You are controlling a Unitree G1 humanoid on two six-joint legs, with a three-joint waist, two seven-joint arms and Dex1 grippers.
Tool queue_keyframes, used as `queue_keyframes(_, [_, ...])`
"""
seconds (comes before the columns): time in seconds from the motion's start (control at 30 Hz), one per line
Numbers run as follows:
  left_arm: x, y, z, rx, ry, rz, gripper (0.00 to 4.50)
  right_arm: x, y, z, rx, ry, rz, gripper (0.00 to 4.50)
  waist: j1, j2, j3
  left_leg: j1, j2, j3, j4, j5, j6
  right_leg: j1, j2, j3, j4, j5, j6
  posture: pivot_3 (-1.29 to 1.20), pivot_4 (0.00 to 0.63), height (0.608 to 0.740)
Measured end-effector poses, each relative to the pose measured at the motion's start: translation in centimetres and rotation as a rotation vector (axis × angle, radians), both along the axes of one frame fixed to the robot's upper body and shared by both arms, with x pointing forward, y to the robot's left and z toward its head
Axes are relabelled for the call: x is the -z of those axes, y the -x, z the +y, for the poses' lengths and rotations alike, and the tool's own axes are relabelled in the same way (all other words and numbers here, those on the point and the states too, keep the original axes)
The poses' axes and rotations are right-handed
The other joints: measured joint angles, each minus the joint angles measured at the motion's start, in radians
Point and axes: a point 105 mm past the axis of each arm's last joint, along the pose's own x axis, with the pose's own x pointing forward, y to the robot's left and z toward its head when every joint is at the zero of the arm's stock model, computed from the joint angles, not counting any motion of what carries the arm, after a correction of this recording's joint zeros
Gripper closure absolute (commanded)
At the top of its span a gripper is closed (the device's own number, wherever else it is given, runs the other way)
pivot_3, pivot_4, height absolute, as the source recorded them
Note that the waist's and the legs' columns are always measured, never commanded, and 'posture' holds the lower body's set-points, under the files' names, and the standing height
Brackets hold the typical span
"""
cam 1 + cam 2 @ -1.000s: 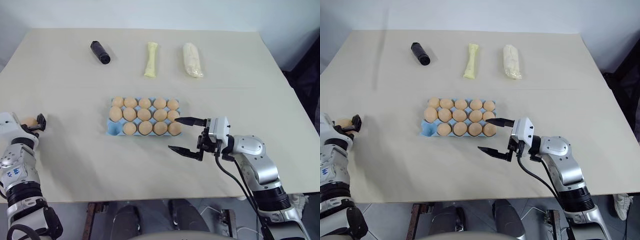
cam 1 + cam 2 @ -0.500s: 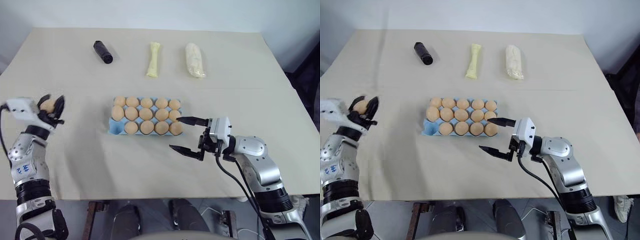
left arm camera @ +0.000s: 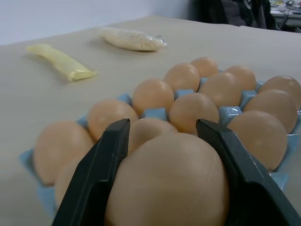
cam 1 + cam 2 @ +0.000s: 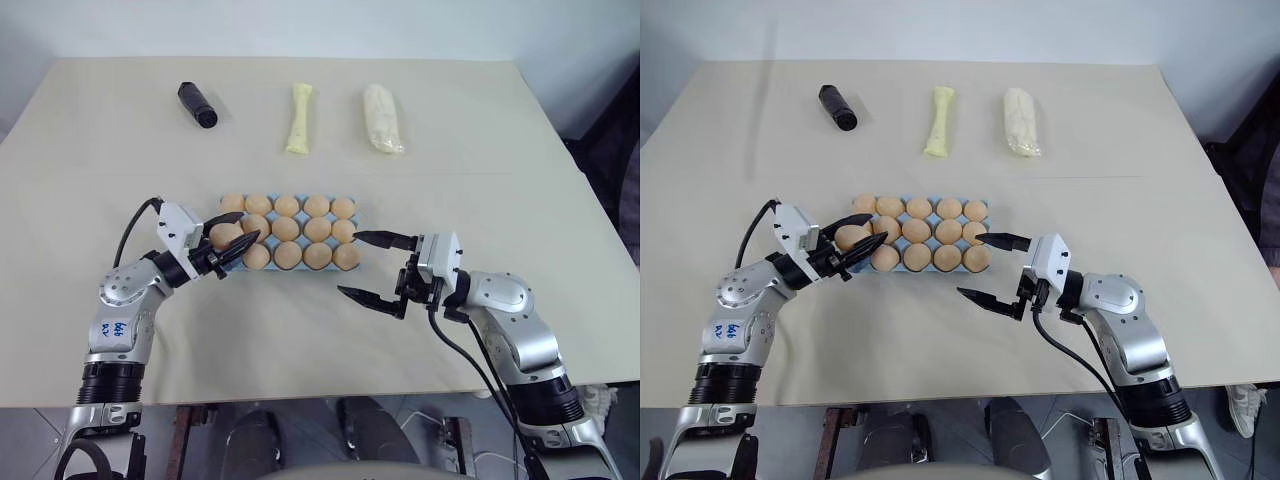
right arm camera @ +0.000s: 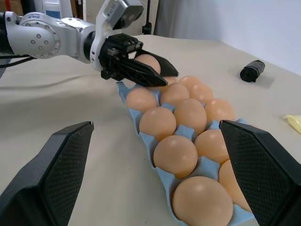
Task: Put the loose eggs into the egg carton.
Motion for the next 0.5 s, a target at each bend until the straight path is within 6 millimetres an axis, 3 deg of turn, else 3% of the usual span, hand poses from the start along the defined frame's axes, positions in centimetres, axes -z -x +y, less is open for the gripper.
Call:
queue_keyframes(0.17, [0.7,0.8,0.7,0.021,-0.035,0.019,0.04,0.1,0.1,0.0,0.012,-0.001,0.000,0.00,0.001,0.000,0.000,0.000,0.000,0.000,0.000,0.000,0.000,0.000,0.000,-0.001,0.001,0.000,0.000,0.00,0.150,0.740])
queue_keyframes(0.33, [0.6,1.0,1.2,0.013,-0.061,0.009,0.04,0.2,0.1,-0.1,0.015,0.000,0.001,0.00,0.001,0.000,0.000,0.000,0.000,0.000,0.000,0.000,0.000,0.000,0.000,0.000,0.001,0.000,0.000,0.00,0.150,0.740])
queue_keyframes(0.5, [-0.4,1.2,4.3,-0.099,-0.089,0.003,0.04,0.5,0.2,-0.2,0.014,0.007,0.012,0.00,-0.002,0.000,0.000,0.000,0.000,0.000,0.000,0.000,0.000,-0.001,0.000,0.000,0.001,0.000,0.000,0.00,0.150,0.740])
